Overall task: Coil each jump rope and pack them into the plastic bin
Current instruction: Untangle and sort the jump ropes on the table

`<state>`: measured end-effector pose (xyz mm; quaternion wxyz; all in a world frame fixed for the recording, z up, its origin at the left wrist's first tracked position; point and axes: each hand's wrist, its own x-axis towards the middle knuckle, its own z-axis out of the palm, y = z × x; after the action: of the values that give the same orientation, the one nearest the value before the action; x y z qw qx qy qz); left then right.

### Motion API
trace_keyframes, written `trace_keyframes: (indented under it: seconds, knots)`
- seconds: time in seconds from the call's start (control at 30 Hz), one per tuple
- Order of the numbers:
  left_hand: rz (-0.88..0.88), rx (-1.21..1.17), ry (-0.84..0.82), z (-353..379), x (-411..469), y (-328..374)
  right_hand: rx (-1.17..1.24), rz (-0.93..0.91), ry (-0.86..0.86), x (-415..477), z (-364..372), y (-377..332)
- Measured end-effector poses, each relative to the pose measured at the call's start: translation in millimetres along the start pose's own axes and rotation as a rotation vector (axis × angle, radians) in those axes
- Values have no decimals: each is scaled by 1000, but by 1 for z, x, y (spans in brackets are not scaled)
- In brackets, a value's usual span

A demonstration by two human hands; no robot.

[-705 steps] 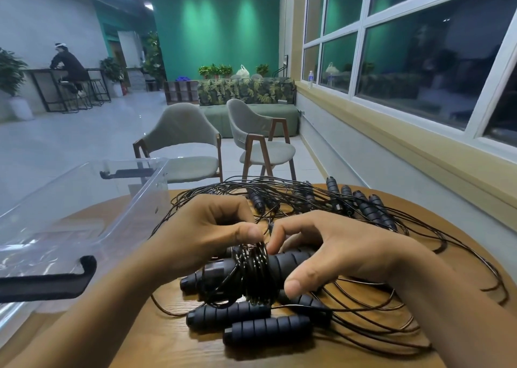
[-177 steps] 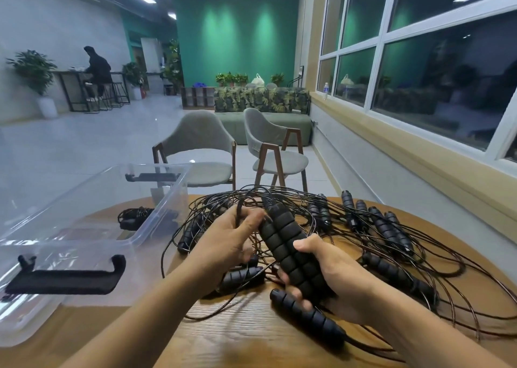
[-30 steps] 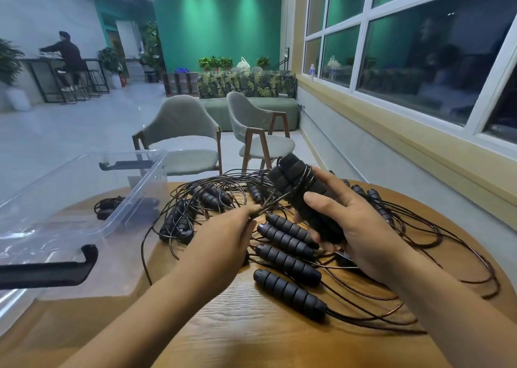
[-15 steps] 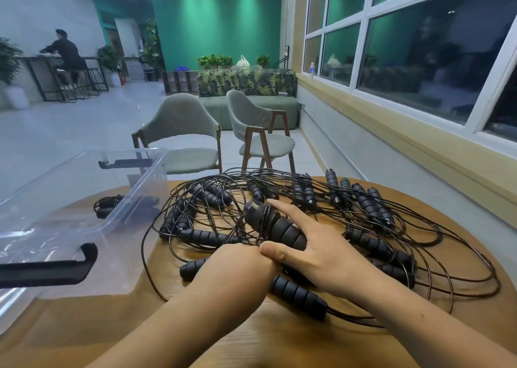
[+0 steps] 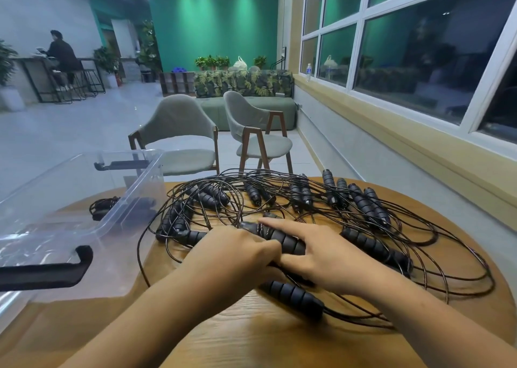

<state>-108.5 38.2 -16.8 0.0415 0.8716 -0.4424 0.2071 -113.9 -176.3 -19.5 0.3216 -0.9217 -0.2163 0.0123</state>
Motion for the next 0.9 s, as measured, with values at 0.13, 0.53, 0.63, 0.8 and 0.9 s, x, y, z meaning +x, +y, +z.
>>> trace_keyframes:
  seconds: [0.13, 0.53, 0.63, 0.8, 0.9]
  knots:
    - [-72, -237, 55, -11, -3, -5, 79, 30, -233, -6, -12, -6]
    - [-265, -1273, -40, -25, -5, -29, 711, 33, -626, -15, -26, -14]
    - [-348, -1365, 19, -19, -4, -28, 856, -2, -610, -13, -23, -11]
    - [-453, -1082, 120, -11, -1, -27, 1043, 36, -448, -12, -22, -4]
    - [-551, -1144, 104, -6, -1, -21, 1091, 9, -327, -7, -17, 0]
